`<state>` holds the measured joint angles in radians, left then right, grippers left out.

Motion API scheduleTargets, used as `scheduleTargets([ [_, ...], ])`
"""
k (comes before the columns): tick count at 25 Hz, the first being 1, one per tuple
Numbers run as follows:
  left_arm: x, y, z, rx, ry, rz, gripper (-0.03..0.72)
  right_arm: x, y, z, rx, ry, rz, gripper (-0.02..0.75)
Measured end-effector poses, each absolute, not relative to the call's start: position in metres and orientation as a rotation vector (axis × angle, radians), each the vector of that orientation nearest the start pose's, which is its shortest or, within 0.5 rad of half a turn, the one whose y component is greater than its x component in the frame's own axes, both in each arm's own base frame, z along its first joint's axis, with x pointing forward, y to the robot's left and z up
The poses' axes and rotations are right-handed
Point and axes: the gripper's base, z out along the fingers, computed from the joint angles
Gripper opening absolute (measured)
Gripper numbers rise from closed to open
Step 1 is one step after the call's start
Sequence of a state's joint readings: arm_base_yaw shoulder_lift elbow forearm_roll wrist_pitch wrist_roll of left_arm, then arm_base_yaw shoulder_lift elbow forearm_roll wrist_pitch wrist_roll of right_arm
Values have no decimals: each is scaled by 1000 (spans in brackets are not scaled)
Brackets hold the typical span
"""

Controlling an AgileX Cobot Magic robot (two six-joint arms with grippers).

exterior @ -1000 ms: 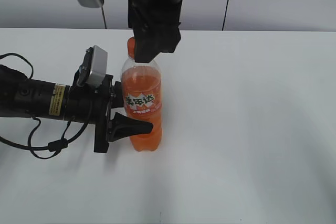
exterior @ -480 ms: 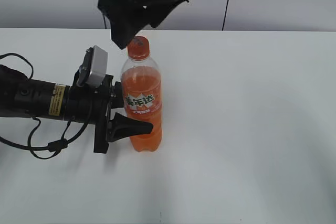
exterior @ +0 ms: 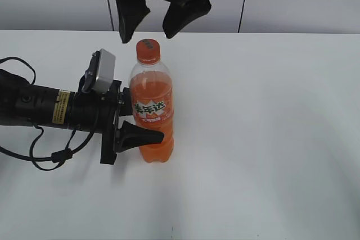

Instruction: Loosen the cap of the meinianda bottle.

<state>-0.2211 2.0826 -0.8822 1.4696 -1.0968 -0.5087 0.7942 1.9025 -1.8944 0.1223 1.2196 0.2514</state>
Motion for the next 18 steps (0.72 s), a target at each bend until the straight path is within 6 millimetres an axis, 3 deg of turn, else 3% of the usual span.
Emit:
scheduleTargets([
  [4,303,-151,101,1395,1547,-963,410,283,303,337,-722,2701,454,439],
  [18,303,-151,101,1395,1547,-963,410,288,305,326,-728,2716,410,395],
])
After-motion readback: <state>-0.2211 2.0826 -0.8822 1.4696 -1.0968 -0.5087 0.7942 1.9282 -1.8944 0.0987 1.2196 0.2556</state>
